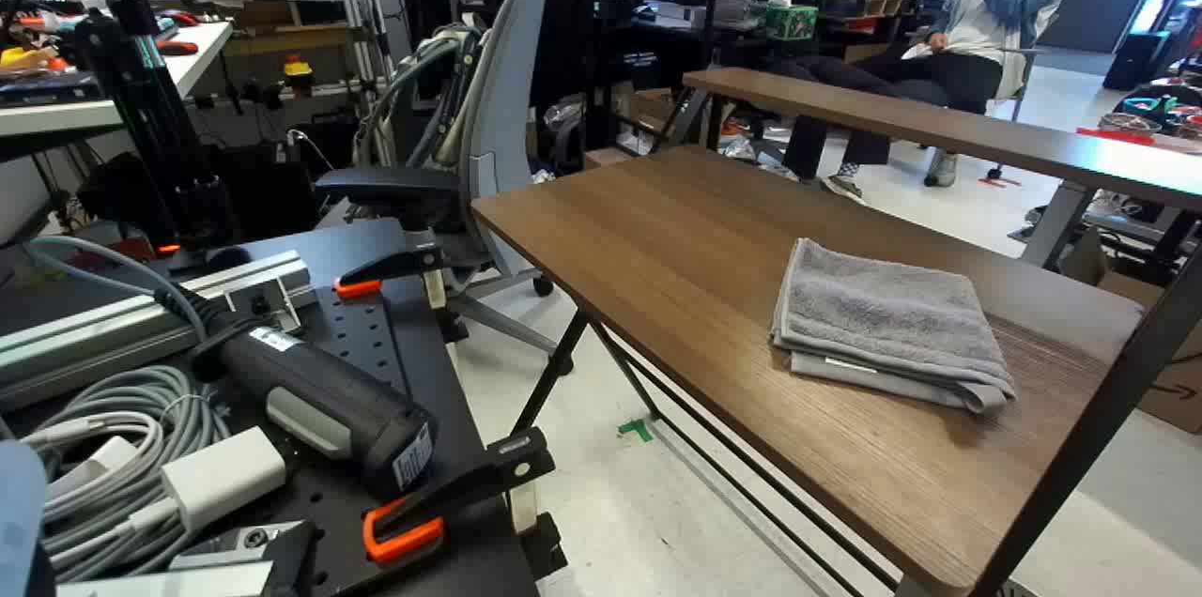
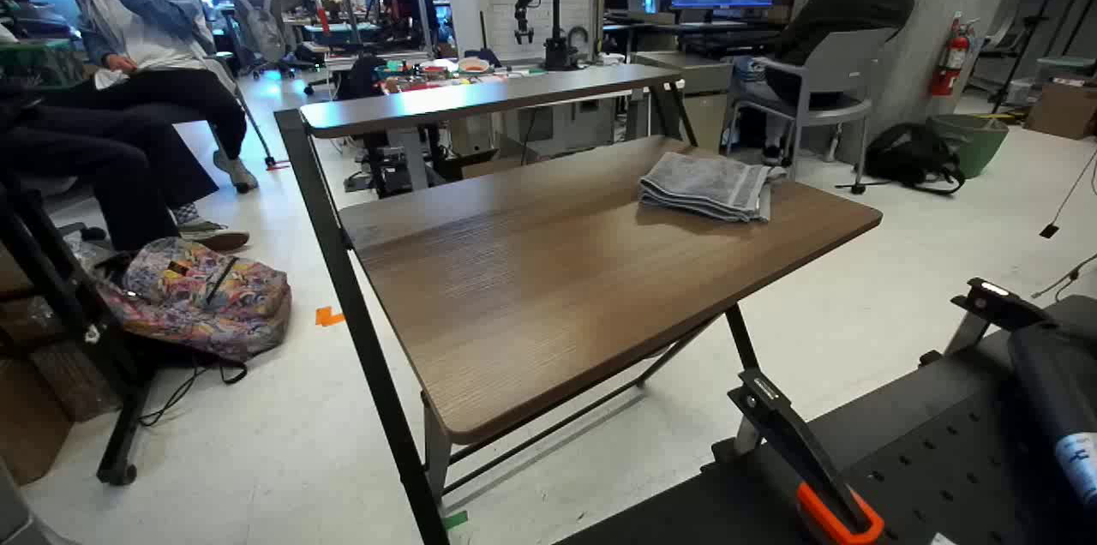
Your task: Move the grey towel to the left
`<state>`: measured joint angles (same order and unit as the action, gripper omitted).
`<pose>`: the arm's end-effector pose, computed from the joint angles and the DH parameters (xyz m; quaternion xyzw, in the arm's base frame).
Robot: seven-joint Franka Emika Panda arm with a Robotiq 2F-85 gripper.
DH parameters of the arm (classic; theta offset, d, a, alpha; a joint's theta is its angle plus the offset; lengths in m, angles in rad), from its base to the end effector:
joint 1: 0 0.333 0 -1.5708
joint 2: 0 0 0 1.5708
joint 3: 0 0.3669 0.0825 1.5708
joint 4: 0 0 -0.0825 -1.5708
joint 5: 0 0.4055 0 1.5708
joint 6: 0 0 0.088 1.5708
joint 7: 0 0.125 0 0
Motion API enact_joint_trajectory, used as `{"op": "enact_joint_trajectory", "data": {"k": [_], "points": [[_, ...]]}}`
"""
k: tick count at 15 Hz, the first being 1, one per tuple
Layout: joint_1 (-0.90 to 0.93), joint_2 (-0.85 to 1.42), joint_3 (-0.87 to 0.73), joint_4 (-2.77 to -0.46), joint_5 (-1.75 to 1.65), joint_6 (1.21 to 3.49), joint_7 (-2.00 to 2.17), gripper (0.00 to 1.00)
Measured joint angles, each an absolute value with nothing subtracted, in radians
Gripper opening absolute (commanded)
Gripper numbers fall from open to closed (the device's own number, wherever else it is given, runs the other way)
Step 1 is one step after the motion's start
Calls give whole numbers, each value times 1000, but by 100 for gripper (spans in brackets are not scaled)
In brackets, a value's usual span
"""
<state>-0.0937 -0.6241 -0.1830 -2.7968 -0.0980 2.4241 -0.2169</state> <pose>0.3378 -0.0943 0.4148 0.9922 0.0134 0.1233 0.0120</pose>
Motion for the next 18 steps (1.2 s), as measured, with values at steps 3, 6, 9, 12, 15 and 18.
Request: {"op": "enact_joint_trajectory", "data": {"k": [3,6,9,12,15,18], "points": [[-94,-624,-183,-2797,-98,2424,-217,100],[-93,-622,-181,-2790,-80,2424,-197,100],[-86,-600,-170,-2761,-39,2424,-157,100],[-62,-537,-149,-2700,21,2424,-103,100],[-35,-414,-120,-2585,83,2424,-17,100],[-30,-237,-93,-2432,112,2422,91,100]]}}
